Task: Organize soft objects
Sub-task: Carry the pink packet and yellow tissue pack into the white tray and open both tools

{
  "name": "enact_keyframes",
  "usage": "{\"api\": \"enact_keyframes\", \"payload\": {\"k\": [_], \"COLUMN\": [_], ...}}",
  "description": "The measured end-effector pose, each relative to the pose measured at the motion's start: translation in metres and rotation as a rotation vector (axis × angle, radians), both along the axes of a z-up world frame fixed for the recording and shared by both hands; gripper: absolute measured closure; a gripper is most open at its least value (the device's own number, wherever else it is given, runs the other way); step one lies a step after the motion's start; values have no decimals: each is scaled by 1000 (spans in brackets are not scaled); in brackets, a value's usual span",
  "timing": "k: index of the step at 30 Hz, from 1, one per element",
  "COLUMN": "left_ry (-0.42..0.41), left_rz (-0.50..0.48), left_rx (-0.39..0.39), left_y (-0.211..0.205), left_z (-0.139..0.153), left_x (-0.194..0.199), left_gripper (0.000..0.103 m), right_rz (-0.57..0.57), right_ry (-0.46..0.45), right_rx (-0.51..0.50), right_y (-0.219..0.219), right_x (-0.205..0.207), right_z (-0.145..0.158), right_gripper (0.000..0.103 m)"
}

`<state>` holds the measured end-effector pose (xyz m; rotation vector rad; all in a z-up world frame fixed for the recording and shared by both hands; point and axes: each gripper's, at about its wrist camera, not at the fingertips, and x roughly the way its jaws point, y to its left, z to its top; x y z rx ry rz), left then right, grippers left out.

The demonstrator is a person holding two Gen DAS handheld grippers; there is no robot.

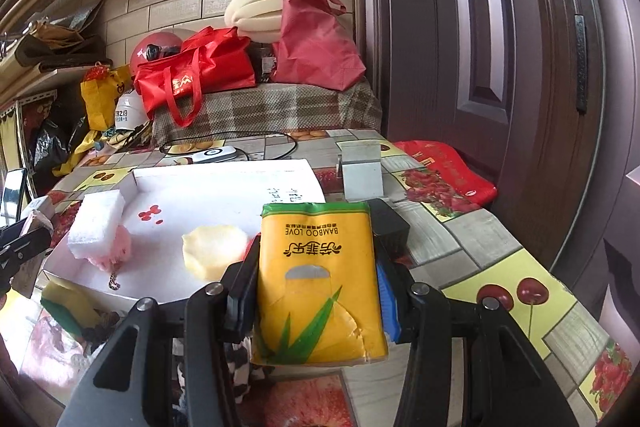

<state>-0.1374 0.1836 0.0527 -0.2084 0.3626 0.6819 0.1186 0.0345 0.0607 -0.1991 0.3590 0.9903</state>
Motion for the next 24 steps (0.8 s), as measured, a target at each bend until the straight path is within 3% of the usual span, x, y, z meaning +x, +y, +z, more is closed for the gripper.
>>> {"api": "enact_keyframes", "payload": {"k": [9,17,21,24], "left_ry": [26,42,15,-11], "left_rz": [-33,-51,-22,21], "left_rx": [-89,-144,-235,-261], "left_y": [24,45,64,70], "left_z": [-5,-8,-14,-15], "left_x": [25,50,50,43], "left_gripper": [53,53,53,53], "right_rz": [98,293,292,225], "right_ry": [55,56,100,121], "right_rx": [-27,-178,-239,-192], "right_y": [36,77,90,85], "right_x": [3,-19,-12,-2], "right_z": [-3,-15,-22,-18], "right_gripper": [54,54,54,54]}}
